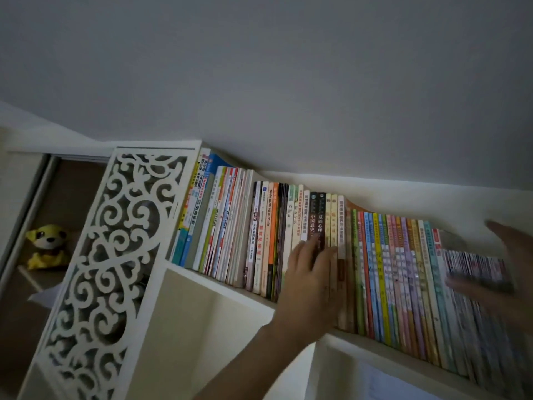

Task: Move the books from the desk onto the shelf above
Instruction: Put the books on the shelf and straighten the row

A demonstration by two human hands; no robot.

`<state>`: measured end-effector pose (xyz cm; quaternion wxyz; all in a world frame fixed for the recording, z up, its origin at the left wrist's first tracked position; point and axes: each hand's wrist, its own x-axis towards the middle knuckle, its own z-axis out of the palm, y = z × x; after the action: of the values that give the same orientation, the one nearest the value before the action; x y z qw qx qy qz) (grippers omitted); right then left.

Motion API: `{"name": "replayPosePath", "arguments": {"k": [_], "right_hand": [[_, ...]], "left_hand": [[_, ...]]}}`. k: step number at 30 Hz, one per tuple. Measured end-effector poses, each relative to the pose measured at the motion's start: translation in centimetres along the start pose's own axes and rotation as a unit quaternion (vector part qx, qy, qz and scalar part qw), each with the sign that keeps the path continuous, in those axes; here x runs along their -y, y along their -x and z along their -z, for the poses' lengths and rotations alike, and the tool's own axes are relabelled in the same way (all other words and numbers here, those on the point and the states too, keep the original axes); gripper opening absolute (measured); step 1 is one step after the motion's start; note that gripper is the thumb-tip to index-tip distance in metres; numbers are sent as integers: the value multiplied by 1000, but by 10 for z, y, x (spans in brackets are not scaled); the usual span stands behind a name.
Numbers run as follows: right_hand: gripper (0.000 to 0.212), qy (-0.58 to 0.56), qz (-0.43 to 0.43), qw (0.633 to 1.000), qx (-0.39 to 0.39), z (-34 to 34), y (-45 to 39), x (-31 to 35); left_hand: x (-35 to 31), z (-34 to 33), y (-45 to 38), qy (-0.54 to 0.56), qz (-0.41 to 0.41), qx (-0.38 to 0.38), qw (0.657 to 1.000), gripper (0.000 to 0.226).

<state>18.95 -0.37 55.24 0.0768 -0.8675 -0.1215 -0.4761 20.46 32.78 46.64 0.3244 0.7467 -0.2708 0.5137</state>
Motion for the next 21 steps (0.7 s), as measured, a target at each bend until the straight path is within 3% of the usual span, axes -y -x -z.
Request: {"name": "replayPosePath", "arguments": {"k": [3,5,8,15,18,21], "right_hand": [[105,142,68,988,-5,7,-21,122],[99,153,101,982,38,-1,-29,183],[94,123,114,983,79,-34,-62,214],[96,140,138,978,73,-67,-144,278],[88,125,143,979,78,-77,-160,297],[86,100,148,981,80,-92,-168,307]], "left_hand": [[44,27,2,-46,70,-11,996,73],[76,42,6,-79,90,-7,993,81],[122,57,11,-129,103,3,986,94],[177,66,10,-100,152,40,983,115],[185,63,11,-93,148,41,984,115],[188,78,11,-82,128,63,986,100]]}}
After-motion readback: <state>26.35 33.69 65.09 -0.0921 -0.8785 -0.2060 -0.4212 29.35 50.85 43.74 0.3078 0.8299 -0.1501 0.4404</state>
